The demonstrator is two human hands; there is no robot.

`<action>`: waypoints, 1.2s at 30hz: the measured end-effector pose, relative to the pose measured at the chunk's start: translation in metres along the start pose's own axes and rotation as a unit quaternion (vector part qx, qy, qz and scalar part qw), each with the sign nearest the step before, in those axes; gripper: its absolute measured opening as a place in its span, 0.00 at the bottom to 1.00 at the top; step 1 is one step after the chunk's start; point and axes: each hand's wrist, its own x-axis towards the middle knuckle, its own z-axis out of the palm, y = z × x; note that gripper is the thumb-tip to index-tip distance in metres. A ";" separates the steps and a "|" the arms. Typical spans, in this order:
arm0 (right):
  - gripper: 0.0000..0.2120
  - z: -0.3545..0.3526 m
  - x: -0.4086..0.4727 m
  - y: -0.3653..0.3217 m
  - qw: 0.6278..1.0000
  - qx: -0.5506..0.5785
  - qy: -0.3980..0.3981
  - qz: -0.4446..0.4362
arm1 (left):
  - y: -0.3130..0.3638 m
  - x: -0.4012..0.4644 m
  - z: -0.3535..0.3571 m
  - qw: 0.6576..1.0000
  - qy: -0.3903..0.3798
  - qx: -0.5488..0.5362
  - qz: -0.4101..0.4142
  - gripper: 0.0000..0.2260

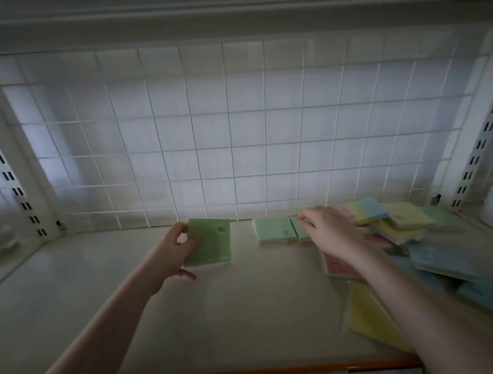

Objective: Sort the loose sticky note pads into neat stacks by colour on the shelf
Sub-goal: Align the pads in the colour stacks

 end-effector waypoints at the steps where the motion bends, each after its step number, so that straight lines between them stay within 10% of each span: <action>1: 0.15 0.006 0.005 -0.002 1.000 -0.003 -0.018 -0.016 | -0.004 -0.002 -0.004 1.000 0.001 -0.008 -0.001 0.08; 8: 0.19 0.029 0.011 -0.016 0.988 -0.044 -0.116 -0.087 | -0.025 -0.011 -0.023 0.994 -0.016 -0.107 -0.026 0.18; 19: 0.13 0.029 0.004 -0.006 0.989 0.131 -0.030 -0.055 | -0.027 -0.006 -0.038 0.979 0.093 -0.181 0.009 0.12; 24: 0.34 0.028 0.004 -0.004 0.992 0.052 -0.115 -0.017 | -0.028 -0.012 -0.044 0.958 0.095 -0.268 0.027 0.08; 36: 0.33 0.025 0.016 -0.009 0.980 0.099 -0.171 0.006 | -0.028 -0.015 -0.028 0.992 0.041 -0.061 0.101 0.34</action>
